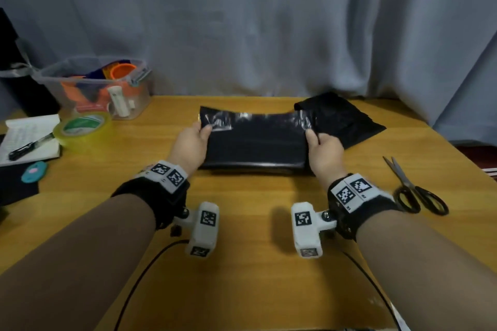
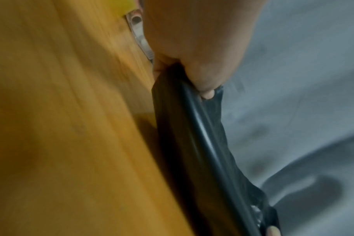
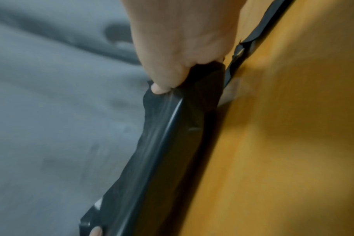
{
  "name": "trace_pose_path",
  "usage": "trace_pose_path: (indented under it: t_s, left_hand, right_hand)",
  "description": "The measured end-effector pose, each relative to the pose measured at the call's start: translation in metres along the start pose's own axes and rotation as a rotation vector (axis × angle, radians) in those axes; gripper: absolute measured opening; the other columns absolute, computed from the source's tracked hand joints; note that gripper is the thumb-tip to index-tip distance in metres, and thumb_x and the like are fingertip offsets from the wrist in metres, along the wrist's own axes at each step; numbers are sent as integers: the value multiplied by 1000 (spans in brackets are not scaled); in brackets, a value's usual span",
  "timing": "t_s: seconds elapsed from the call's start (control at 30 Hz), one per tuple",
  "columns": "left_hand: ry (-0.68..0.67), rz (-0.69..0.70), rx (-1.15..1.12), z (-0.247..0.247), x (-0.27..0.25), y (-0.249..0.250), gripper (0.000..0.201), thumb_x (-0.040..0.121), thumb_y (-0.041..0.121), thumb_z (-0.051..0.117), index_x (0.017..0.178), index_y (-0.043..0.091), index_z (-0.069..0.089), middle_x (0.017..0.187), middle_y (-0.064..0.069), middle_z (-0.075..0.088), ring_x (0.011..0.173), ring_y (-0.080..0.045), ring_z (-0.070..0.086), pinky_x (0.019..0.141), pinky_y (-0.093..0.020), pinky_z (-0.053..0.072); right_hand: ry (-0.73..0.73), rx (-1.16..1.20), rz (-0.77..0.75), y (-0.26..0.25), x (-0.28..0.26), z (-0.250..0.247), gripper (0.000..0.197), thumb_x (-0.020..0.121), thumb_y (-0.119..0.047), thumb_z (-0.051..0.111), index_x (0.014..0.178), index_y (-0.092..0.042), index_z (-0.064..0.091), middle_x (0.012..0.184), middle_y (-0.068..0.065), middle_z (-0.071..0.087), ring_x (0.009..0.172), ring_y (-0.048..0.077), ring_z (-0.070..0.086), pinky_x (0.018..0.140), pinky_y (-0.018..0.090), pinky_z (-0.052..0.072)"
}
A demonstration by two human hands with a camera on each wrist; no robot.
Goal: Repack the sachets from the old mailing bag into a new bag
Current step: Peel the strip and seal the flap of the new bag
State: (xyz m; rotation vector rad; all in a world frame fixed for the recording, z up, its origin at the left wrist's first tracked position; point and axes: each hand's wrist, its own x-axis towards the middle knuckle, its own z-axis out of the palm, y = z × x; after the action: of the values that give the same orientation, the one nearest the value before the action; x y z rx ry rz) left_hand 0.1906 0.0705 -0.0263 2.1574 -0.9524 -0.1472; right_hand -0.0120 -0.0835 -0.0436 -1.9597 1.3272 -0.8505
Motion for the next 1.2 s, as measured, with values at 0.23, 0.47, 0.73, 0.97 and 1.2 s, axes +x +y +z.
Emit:
trace_pose_path:
  t_s: [0.23,0.47,0.73,0.97,1.2]
  left_hand:
    - [-43,-99,341,8,-6,-4,56,97,40,43,135,0,32,131,-22,44,117,-37,47,91,-43,39]
    - [-604,264,738,49,-18,27,62,94,61,21,145,47,-12,155,11,-26,144,-22,-22,113,-60,-7]
    - [-729,158,849,50,-23,8,74,84,75,25,140,53,-18,149,13,-38,141,-19,-31,110,-67,2]
    - [-759,141,844,46,-27,10,75,85,73,25,141,50,-19,149,11,-38,141,-21,-29,110,-66,5]
    - [-852,122,832,32,-36,23,64,89,69,16,142,50,-16,152,8,-33,144,-20,-23,112,-62,-5]
  right_hand:
    - [-67,-337,39,-6,-9,4,55,89,-27,57,136,-11,32,133,19,45,120,36,47,96,44,42]
    - [-549,-564,-229,-29,-24,40,57,99,-47,22,148,-42,-5,158,-8,-19,146,26,-16,112,63,-7]
    - [-727,-742,-72,-16,-28,36,85,82,-77,27,143,-44,-23,149,-14,-39,142,18,-29,110,66,-8]
    - [-762,-783,-58,-18,-31,32,93,78,-81,31,143,-43,-24,148,-13,-40,142,19,-27,112,63,-8]
    - [-843,-897,-114,-32,-24,13,99,79,-74,44,145,-39,-21,153,-6,-34,145,25,-20,113,63,-3]
